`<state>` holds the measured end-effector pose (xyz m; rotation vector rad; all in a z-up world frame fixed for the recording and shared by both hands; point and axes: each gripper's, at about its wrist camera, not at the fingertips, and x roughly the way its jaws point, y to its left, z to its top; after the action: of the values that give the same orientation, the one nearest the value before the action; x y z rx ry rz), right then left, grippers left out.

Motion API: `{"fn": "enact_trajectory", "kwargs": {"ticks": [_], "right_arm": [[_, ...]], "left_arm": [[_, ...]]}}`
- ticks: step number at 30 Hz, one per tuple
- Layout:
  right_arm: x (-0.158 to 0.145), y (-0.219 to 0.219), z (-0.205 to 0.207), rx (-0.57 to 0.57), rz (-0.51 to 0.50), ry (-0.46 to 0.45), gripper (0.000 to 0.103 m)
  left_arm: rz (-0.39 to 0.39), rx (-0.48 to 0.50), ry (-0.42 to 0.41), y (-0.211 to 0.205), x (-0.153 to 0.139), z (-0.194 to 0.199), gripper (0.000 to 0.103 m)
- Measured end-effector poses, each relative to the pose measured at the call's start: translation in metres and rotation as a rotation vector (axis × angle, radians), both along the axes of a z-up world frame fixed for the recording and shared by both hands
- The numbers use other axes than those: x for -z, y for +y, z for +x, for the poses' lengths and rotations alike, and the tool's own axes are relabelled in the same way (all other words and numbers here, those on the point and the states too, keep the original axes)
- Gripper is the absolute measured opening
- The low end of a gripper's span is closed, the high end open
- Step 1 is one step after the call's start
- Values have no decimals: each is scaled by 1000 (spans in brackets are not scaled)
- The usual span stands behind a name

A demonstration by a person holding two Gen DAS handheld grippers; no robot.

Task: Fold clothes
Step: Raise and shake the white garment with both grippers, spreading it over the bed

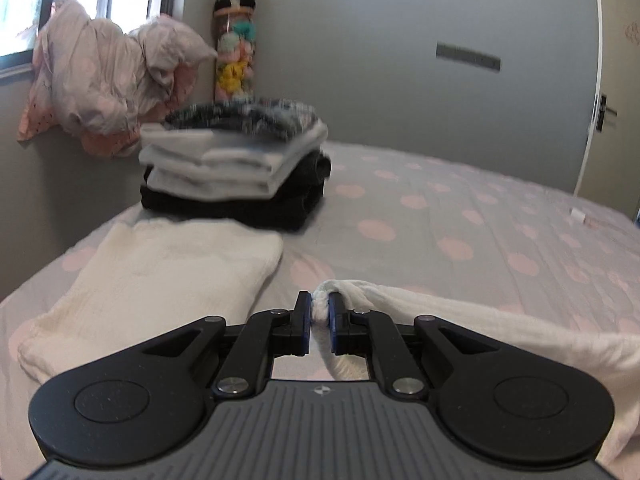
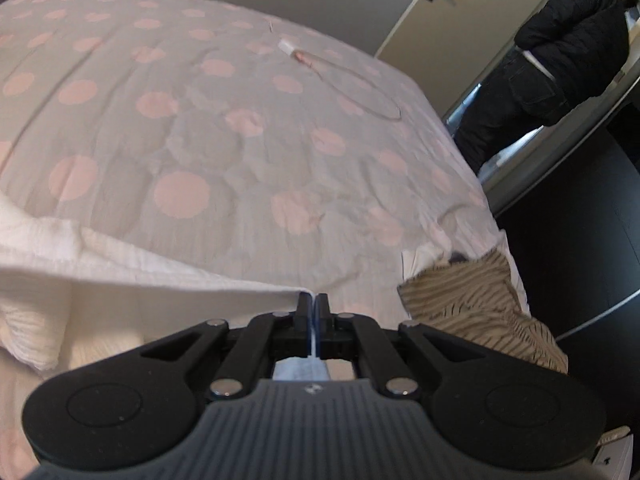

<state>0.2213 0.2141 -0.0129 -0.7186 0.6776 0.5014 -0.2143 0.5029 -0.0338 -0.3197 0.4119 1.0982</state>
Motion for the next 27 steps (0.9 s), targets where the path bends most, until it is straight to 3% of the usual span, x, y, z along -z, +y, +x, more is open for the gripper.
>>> {"fn": "enact_trajectory", "kwargs": {"ticks": [3, 8, 21, 25, 27], "right_arm": [[-14, -7, -8, -19, 53, -28, 1], [-50, -30, -43, -95, 148, -98, 1], [-174, -147, -157, -202, 452, -358, 1], [-203, -180, -185, -220, 513, -437, 1], [-205, -184, -188, -223, 508, -447, 1]], "left_arm": [[60, -20, -8, -7, -7, -4, 10], [145, -87, -72, -22, -41, -28, 10], [430, -110, -210, -114, -202, -114, 10], [456, -124, -231, -135, -237, -126, 10], [446, -120, -202, -134, -241, -123, 10]]}}
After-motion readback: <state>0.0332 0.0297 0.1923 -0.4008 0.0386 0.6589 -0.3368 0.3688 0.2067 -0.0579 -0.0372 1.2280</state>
